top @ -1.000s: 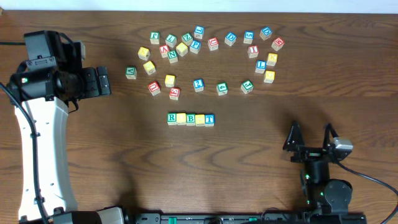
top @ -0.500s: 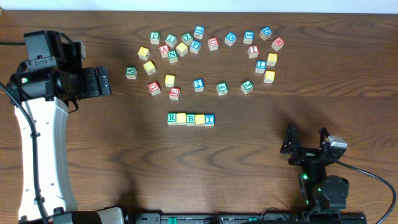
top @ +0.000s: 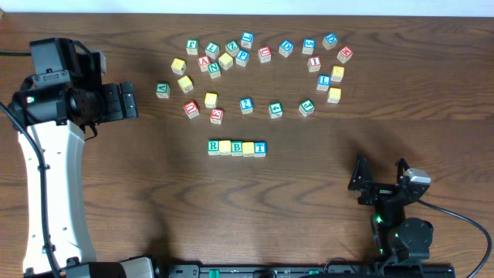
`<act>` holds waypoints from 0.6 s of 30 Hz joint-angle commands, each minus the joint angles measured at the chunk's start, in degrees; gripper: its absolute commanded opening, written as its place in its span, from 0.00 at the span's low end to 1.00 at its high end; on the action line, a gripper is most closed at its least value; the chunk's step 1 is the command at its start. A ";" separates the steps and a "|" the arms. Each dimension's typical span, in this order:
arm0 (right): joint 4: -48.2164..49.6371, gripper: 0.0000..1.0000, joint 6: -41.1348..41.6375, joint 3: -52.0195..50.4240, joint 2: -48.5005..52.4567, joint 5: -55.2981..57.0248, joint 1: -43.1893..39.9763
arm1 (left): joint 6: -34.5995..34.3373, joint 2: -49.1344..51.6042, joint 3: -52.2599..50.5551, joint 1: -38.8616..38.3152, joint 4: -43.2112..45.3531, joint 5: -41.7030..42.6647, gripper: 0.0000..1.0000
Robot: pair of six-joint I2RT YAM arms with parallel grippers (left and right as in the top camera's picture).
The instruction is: Spell out ROBOT
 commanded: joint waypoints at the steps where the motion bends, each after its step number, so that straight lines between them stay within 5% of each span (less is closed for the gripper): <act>1: -0.22 0.99 0.61 -0.07 -0.37 -0.13 -0.46 | 0.55 -0.24 1.38 0.15 0.02 0.11 0.98; 18: -0.22 0.99 0.61 -0.07 -0.35 -0.13 -0.46 | 0.55 -0.83 0.63 0.07 0.04 0.11 0.97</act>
